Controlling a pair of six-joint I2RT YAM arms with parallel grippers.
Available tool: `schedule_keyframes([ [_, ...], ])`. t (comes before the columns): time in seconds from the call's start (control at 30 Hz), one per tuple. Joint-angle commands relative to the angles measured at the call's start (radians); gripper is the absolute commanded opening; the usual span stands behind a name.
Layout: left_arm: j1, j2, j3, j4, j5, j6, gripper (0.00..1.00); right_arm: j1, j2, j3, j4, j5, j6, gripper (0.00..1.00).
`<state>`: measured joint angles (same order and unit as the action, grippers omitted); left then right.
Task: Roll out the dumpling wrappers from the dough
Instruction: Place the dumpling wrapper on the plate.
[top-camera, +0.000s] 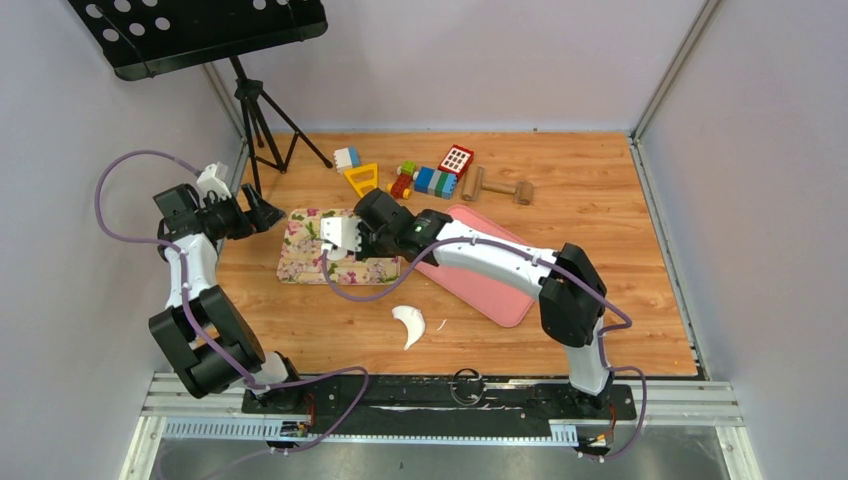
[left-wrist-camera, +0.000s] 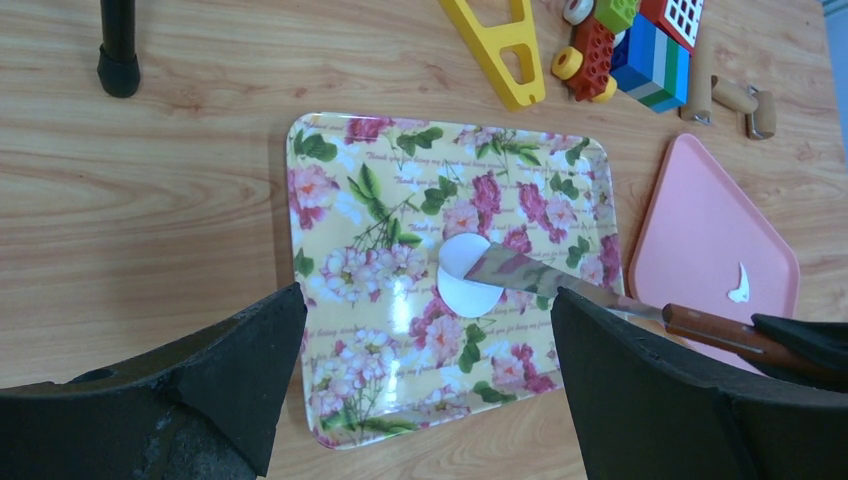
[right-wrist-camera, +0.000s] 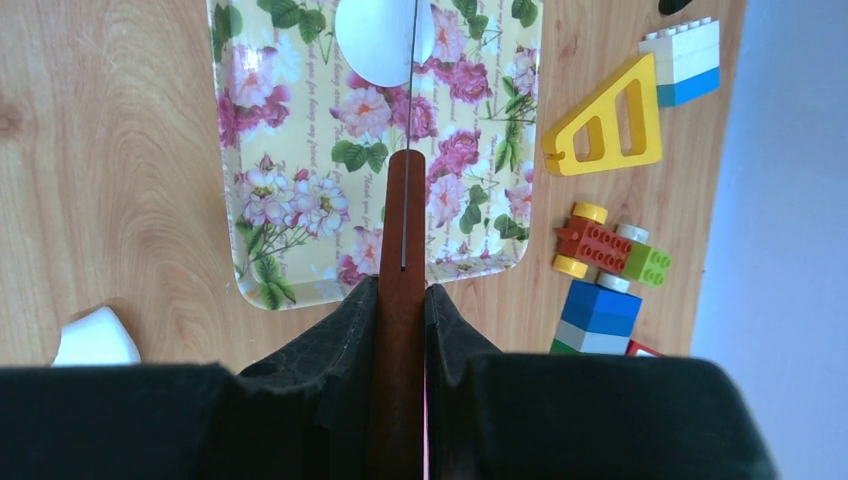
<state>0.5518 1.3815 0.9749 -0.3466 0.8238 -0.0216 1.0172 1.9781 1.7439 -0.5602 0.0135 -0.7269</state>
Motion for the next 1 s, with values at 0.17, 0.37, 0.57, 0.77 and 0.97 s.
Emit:
schedule_keyframes([
  [0.17,0.018,-0.018,-0.002,0.033,0.034,-0.012,1.0,0.062,-0.041,-0.023,0.107,0.247,-0.089,0.0],
  [0.37,0.019,-0.015,-0.002,0.034,0.035,-0.014,1.0,0.088,-0.05,0.021,0.125,0.313,-0.125,0.0],
  [0.57,0.019,-0.016,-0.002,0.032,0.034,-0.013,1.0,0.121,-0.054,0.021,0.13,0.34,-0.154,0.0],
  [0.77,0.022,-0.022,-0.003,0.031,0.035,-0.011,1.0,0.13,-0.049,-0.013,0.154,0.372,-0.186,0.0],
  [0.97,0.023,-0.009,-0.003,0.031,0.041,-0.014,1.0,0.149,-0.056,-0.089,0.218,0.424,-0.259,0.0],
])
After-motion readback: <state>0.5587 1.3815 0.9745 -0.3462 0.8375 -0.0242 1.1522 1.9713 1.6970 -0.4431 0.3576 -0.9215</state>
